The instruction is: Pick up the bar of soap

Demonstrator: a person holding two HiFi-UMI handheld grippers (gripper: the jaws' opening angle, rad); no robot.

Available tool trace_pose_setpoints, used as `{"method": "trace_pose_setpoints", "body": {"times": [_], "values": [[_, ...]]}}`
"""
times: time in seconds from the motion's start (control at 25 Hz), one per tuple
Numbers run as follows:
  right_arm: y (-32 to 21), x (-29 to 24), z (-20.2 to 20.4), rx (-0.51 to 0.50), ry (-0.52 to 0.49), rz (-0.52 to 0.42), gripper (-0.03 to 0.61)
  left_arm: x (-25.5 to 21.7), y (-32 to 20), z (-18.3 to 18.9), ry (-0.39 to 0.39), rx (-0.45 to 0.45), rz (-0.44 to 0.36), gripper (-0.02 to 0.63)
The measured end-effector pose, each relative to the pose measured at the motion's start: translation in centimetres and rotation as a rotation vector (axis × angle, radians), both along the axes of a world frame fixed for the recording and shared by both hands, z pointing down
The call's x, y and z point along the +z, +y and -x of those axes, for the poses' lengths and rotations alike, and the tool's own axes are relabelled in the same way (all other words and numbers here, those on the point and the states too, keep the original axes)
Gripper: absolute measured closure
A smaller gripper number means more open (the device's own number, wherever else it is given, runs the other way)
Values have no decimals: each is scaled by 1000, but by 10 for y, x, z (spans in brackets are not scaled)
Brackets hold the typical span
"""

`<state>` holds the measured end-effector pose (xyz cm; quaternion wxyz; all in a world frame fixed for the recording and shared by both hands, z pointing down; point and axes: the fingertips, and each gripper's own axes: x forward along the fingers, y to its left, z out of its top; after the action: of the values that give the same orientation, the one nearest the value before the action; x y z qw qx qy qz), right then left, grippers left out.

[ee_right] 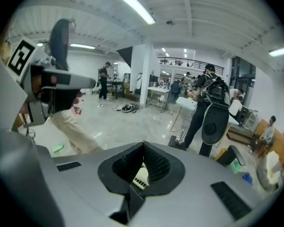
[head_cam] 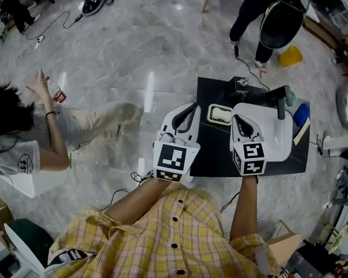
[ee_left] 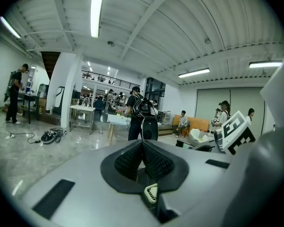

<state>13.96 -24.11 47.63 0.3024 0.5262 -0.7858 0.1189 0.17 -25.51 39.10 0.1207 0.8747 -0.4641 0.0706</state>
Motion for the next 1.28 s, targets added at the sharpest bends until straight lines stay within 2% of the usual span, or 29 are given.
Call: {"method": "trace_pose_setpoints", "body": {"times": [0.2, 0.36, 0.44, 0.56, 0.64, 0.84, 1.12, 1.28], "values": [[-9, 44, 9, -132, 159, 114, 558, 17, -17, 8, 17, 50, 48, 603], [-14, 75, 10, -265, 335, 174, 551, 30, -25, 12, 36, 68, 80, 603], [-12, 94, 9, -353, 433, 216, 488, 36, -26, 11, 49, 78, 93, 603], [-16, 117, 7, -474, 528, 256, 459, 43, -32, 9, 54, 93, 103, 603], [-18, 130, 8, -544, 537, 280, 421, 48, -33, 9, 50, 102, 116, 603], [-27, 164, -5, -673, 581, 370, 392, 61, -40, 10, 26, 97, 141, 602], [-33, 191, -9, -799, 590, 450, 387, 66, -58, 8, -8, 70, 146, 602], [-32, 211, -15, -850, 602, 526, 387, 67, -64, -3, -26, 74, 144, 602]]}}
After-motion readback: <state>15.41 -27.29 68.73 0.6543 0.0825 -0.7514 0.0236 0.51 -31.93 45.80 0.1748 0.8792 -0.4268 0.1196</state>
